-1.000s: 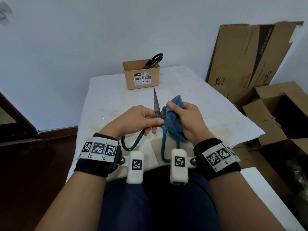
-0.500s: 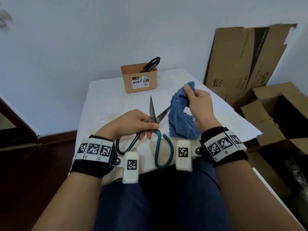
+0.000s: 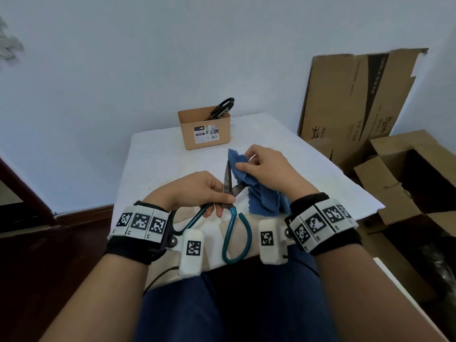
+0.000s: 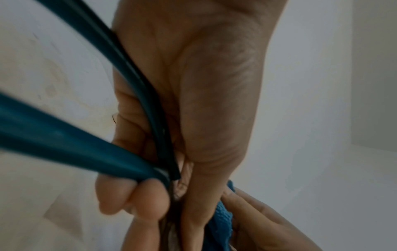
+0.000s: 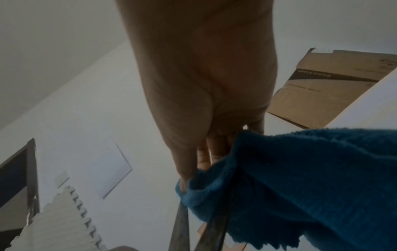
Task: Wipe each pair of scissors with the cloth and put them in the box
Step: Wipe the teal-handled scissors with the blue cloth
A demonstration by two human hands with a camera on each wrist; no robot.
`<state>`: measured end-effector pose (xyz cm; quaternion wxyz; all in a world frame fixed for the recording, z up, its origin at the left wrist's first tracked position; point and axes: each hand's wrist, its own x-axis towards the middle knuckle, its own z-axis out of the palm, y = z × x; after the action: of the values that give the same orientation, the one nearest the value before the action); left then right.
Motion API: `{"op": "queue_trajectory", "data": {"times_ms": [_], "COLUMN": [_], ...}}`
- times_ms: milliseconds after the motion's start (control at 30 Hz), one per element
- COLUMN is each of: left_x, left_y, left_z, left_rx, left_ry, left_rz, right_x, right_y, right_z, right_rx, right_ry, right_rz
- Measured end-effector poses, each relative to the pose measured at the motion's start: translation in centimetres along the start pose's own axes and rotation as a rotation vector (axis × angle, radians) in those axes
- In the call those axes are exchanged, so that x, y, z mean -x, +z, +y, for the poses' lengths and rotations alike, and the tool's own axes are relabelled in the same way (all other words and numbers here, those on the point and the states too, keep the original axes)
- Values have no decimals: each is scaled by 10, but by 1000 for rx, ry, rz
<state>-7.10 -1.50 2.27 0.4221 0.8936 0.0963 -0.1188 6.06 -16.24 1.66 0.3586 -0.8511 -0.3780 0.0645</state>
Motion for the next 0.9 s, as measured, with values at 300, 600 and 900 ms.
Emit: {"op": "queue_trajectory", "data": {"times_ms": [300, 600, 900], "left_x": [-3, -5, -9], "left_y": [-4, -12, -16], "left_z": [1, -3, -3], "left_rx": [5, -32, -24], "left_ry": [33, 58, 80], "left_rz": [-9, -13, -17], "right_x": [6, 5, 5], "right_y": [-4, 1, 3], "right_z": [-7, -4, 8], "right_rx": [17, -34, -107], "right_ry": [-44, -79, -98], "right_rz": [-244, -243, -160]}}
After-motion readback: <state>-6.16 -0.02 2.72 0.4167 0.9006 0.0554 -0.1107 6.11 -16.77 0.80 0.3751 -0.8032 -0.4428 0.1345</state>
